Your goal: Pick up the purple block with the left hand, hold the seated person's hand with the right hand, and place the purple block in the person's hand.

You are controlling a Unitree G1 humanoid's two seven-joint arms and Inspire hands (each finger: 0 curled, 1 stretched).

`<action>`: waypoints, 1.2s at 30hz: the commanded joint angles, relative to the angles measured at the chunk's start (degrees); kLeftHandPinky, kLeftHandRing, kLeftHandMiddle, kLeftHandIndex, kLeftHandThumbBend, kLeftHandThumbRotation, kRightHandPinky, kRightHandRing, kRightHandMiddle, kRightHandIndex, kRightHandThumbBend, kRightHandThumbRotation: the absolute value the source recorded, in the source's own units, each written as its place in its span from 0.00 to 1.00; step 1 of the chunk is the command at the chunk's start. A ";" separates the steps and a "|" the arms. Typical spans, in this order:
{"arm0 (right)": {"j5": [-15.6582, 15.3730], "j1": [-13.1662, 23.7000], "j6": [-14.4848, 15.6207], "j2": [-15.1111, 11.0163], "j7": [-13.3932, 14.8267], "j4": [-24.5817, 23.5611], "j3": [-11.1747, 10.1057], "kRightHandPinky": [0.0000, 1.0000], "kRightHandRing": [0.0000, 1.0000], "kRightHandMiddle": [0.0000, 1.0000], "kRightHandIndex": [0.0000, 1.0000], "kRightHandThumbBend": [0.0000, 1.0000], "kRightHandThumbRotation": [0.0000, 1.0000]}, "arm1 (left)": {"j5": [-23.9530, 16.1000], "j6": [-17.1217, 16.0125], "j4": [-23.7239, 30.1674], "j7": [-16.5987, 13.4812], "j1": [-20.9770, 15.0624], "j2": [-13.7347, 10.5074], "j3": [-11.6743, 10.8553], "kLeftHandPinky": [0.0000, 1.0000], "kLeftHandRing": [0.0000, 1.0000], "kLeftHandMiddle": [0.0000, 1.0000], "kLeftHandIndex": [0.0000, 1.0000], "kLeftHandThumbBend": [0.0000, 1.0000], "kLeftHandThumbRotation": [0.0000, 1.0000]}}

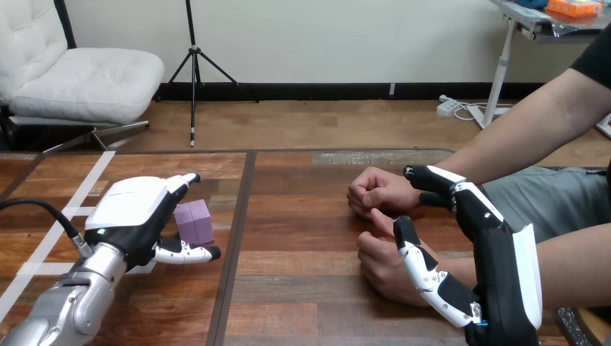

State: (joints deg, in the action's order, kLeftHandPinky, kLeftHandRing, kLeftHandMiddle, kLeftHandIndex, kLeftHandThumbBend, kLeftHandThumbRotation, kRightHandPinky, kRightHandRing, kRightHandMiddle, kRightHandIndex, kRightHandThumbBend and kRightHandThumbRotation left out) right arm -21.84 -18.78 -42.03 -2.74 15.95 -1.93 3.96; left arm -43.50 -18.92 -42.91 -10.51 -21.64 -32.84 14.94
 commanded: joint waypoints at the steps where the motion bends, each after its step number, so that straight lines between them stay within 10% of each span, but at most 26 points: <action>1: -0.17 2.56 -0.35 0.04 0.18 -1.78 -0.66 0.71 0.75 0.75 0.72 0.35 0.23 | -0.50 0.22 -0.19 -2.28 -4.60 -1.26 0.68 0.86 0.91 0.91 0.92 0.79 0.48; 36: 0.42 2.96 -0.92 0.07 -0.11 -1.12 -0.45 0.69 0.74 0.74 0.71 0.35 0.23 | 1.06 -1.04 -5.94 -3.47 -7.81 0.04 1.21 0.81 0.87 0.89 0.89 0.73 0.49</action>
State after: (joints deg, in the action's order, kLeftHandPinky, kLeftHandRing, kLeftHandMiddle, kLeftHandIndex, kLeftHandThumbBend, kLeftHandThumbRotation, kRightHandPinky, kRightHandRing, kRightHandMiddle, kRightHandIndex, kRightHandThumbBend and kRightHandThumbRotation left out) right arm -21.75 -18.78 -42.05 -2.74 15.81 -1.93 3.82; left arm -43.19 -19.22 -48.01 -13.48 -23.69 -32.77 15.35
